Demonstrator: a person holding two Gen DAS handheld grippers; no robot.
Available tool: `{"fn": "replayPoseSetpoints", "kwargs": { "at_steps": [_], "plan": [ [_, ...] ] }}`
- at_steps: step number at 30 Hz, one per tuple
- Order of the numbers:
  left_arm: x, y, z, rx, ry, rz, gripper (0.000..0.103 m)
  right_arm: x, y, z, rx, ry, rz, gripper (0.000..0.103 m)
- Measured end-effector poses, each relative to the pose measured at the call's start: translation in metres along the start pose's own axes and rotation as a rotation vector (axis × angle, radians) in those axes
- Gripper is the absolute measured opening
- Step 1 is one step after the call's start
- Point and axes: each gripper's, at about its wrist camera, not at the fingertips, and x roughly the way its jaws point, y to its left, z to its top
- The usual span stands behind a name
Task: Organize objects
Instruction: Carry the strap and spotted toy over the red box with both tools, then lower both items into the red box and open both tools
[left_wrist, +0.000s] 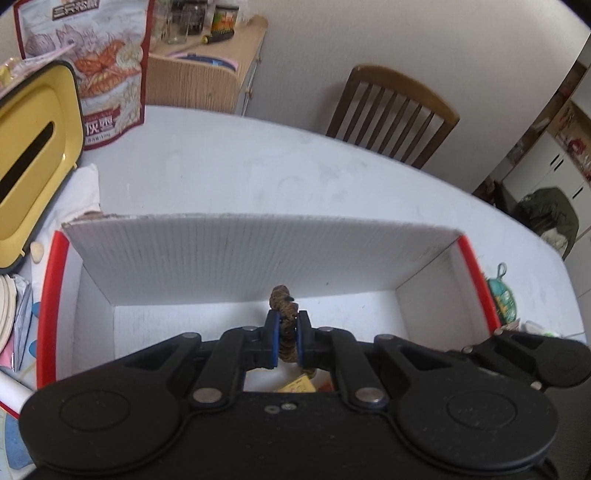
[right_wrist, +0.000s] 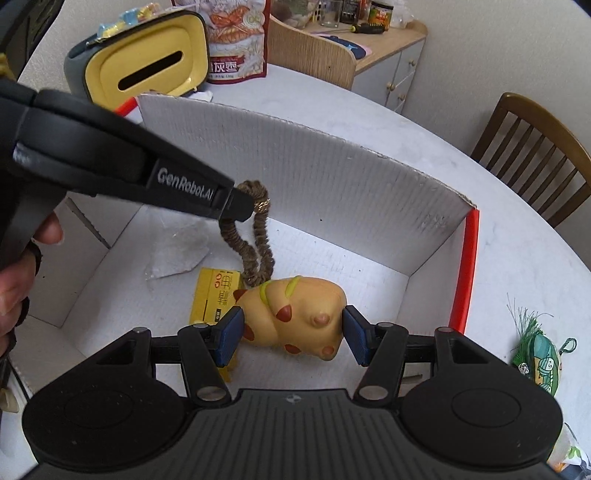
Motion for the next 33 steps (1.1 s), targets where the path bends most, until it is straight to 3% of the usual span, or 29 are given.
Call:
{"fn": "replayPoseSetpoints", "kwargs": {
  "at_steps": [5, 13, 18, 33],
  "plan": [
    [0.013, 0.003, 0.0, -0.005, 0.063, 0.019, 0.008, 0.002, 0.001, 0.0, -0.002, 0.0, 0.011, 0.059],
    [0.024, 0.007, -0.001, -0.02, 0.123, 0.049, 0.022, -0.004, 0.0, -0.002, -0.018, -0.016, 0.015, 0.058],
    [0.017, 0.004, 0.0, -0.02, 0.105, 0.061, 0.054, -0.011, -0.003, -0.002, -0.014, -0.034, 0.015, 0.062],
    [-0.031, -0.022, -0.007, 0.026, 0.014, 0.019, 0.063, -0.067, -0.015, -0.013, 0.064, -0.126, 0.072, 0.066]
  ]
}}
